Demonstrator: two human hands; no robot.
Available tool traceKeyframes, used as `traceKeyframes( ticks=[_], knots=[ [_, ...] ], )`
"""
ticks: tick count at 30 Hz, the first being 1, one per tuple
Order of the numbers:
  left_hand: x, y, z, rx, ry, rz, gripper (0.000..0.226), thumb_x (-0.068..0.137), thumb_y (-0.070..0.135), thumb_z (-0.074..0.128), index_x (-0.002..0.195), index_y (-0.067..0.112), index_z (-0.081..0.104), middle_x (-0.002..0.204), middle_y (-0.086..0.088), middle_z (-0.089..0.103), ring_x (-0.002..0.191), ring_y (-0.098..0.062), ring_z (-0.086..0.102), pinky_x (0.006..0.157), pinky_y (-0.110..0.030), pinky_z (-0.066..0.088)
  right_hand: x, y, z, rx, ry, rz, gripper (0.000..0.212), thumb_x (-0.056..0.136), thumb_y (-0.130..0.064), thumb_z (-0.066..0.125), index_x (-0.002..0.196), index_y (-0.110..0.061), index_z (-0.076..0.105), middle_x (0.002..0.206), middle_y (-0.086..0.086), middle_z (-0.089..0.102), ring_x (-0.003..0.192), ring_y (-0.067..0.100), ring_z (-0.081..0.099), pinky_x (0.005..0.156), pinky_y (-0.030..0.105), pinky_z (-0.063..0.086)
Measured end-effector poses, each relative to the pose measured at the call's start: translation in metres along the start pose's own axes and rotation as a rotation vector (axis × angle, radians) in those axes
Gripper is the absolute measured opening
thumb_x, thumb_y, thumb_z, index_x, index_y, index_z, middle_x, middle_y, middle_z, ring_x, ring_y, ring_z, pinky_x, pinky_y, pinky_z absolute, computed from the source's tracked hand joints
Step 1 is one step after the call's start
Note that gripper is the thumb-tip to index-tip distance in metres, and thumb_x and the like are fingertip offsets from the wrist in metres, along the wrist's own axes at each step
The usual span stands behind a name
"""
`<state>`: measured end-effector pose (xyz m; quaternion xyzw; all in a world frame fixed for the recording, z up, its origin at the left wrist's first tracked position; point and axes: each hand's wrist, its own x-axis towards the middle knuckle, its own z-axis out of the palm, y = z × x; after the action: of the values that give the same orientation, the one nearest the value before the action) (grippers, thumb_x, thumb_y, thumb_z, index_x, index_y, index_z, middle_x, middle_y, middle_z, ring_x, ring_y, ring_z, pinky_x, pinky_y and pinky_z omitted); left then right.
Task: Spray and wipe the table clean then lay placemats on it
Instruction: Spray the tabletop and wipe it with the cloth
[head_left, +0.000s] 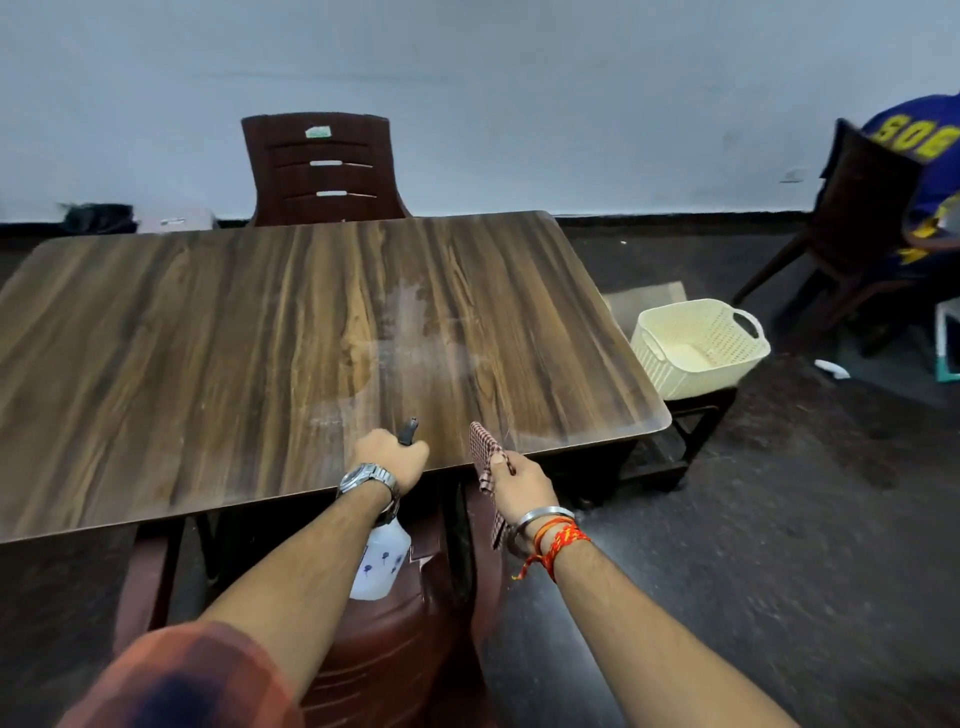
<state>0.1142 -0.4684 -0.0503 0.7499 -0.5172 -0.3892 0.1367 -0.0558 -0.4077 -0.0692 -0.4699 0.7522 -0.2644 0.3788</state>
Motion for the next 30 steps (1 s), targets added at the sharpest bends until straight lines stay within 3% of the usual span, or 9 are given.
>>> traceKeyframes(
  ticks=[5,9,12,15,18,21,24,27,30],
  knots=[
    [-0.009,0.023,0.032,-0.105,0.041,-0.108,0.032,0.076,0.031,0.053,0.079,0.002,0.067,0.059,-0.014,0.067,0.053,-0.031,0.071,0.056,-0.036,0.058,0.031,0.007,-0.030,0.068,-0.128,-0.124,0.034,0.102,-0.032,0.039,0.115,-0.012,0.064,0.107,0.003,0.066,0.101,0.020,0.059,0.079,0.022,0.039],
    [-0.028,0.050,0.060,-0.128,0.115,-0.181,0.039,0.074,0.035,0.053,0.085,-0.001,0.067,0.070,-0.018,0.071,0.068,-0.035,0.074,0.061,-0.034,0.057,0.060,0.018,-0.058,0.051,-0.199,-0.225,0.034,0.101,-0.034,0.039,0.112,-0.016,0.065,0.106,0.004,0.069,0.100,0.023,0.061,0.085,0.030,0.046],
    [-0.042,0.071,0.075,-0.110,0.159,-0.219,0.035,0.074,0.034,0.054,0.079,0.001,0.064,0.078,-0.020,0.072,0.074,-0.036,0.072,0.069,-0.037,0.060,0.080,0.016,-0.076,0.066,-0.206,-0.267,0.033,0.100,-0.036,0.039,0.109,-0.018,0.065,0.101,0.001,0.070,0.097,0.024,0.062,0.086,0.031,0.047],
    [-0.047,0.079,0.080,-0.173,0.197,-0.282,0.028,0.076,0.030,0.053,0.074,0.003,0.061,0.067,-0.016,0.070,0.066,-0.033,0.073,0.066,-0.037,0.061,0.089,0.006,-0.082,0.107,-0.185,-0.319,0.030,0.102,-0.032,0.038,0.109,-0.018,0.064,0.089,-0.006,0.066,0.093,0.020,0.062,0.078,0.026,0.043],
    [-0.040,0.082,0.080,-0.242,0.207,-0.343,0.024,0.076,0.027,0.052,0.074,0.004,0.060,0.061,-0.011,0.066,0.057,-0.031,0.073,0.057,-0.036,0.059,0.107,0.004,-0.074,0.114,-0.150,-0.442,0.034,0.101,-0.033,0.040,0.126,-0.021,0.060,0.114,-0.001,0.068,0.108,0.021,0.061,0.092,0.029,0.045],
    [-0.028,0.081,0.078,-0.219,0.199,-0.360,0.023,0.079,0.028,0.051,0.074,0.007,0.058,0.063,-0.010,0.066,0.058,-0.030,0.073,0.053,-0.027,0.052,0.133,0.023,-0.056,-0.160,-0.273,-0.624,0.042,0.099,-0.039,0.036,0.136,-0.026,0.049,0.134,0.002,0.056,0.129,0.031,0.044,0.106,0.036,0.035],
    [-0.015,0.075,0.072,-0.225,0.191,-0.388,0.027,0.081,0.029,0.052,0.083,0.004,0.061,0.066,-0.012,0.069,0.058,-0.028,0.074,0.054,-0.031,0.057,0.153,0.048,-0.048,-0.637,-0.436,-0.643,0.052,0.099,-0.048,0.031,0.149,-0.034,0.027,0.160,-0.005,0.016,0.147,0.030,0.003,0.118,0.047,0.009],
    [0.001,0.066,0.066,-0.221,0.196,-0.410,0.028,0.079,0.030,0.052,0.087,0.005,0.062,0.064,-0.012,0.071,0.054,-0.026,0.072,0.059,-0.034,0.060,0.172,0.056,-0.037,-0.806,-0.506,-0.694,0.053,0.100,-0.048,0.026,0.151,-0.036,0.017,0.162,-0.002,0.002,0.148,0.025,-0.005,0.118,0.044,0.000],
    [0.010,0.058,0.058,-0.229,0.201,-0.420,0.024,0.079,0.029,0.052,0.075,0.007,0.061,0.057,-0.011,0.068,0.052,-0.027,0.070,0.059,-0.032,0.059,0.179,0.053,-0.020,-0.939,-0.521,-0.737,0.052,0.100,-0.050,0.017,0.151,-0.043,0.010,0.162,-0.001,-0.004,0.147,0.029,-0.008,0.117,0.048,-0.006]
  ],
)
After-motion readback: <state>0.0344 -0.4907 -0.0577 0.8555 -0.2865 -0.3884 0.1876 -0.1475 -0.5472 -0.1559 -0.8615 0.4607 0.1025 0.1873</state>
